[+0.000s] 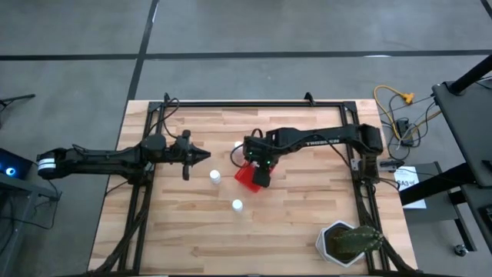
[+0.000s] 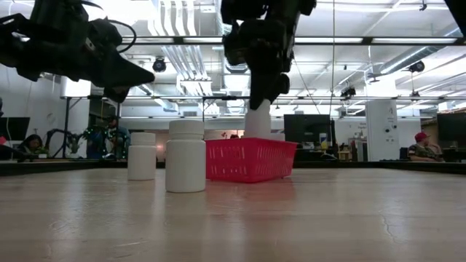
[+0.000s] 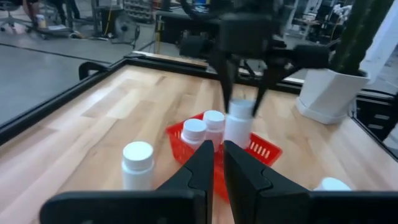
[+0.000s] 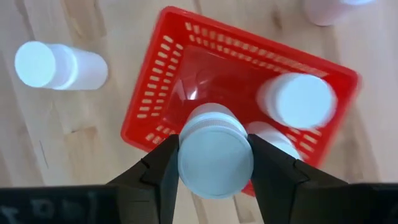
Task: Pick and place pill bottles into a basket
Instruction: Put the white pill bottle into the red basket
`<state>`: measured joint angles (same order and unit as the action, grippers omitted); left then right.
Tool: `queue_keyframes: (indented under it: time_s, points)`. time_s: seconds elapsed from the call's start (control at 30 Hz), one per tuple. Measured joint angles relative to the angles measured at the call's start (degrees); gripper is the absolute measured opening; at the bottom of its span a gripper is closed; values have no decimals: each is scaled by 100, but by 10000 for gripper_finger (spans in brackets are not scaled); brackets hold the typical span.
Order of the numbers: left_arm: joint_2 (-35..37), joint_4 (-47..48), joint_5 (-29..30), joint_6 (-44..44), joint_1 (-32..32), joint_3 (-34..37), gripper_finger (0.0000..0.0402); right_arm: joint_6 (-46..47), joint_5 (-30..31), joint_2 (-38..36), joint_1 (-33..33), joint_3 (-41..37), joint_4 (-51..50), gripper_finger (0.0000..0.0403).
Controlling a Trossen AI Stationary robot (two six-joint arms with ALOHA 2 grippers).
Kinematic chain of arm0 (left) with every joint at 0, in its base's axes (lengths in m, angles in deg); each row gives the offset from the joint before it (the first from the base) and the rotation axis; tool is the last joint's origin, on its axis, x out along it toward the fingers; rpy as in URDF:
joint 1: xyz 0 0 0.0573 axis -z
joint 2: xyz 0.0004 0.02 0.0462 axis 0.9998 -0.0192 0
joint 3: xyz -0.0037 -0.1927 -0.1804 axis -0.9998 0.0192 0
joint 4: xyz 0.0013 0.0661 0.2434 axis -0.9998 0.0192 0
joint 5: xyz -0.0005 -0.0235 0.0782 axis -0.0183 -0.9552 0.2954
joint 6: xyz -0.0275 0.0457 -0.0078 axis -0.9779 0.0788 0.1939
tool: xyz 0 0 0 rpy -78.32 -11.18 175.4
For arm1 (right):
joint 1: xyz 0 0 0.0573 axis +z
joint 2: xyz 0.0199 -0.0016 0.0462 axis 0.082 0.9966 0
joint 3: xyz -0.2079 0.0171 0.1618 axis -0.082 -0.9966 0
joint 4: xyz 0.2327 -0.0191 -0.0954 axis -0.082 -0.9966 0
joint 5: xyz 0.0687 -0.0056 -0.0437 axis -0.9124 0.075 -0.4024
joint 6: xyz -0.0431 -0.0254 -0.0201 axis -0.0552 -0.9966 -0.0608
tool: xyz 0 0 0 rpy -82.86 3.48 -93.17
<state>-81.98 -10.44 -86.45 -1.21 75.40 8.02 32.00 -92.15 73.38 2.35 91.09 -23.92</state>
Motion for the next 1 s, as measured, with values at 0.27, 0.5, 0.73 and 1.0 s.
queue_keyframes:
  time_s: [0.27, 0.5, 0.73, 1.0]
  points:
    - [0, 10, 58, 0, -2, 0, 17, -84, -24, 303, 92, 126, -59, 147]
    - [-10, 11, 133, 2, -2, 2, 17, -108, 122, 305, 101, 63, -134, 147]
    - [-13, 16, 161, 44, -3, 2, 17, -106, 152, 309, 112, 63, -132, 147]
    - [-11, 15, 163, 45, -4, 2, 17, -105, 199, 309, 131, -22, -95, 147]
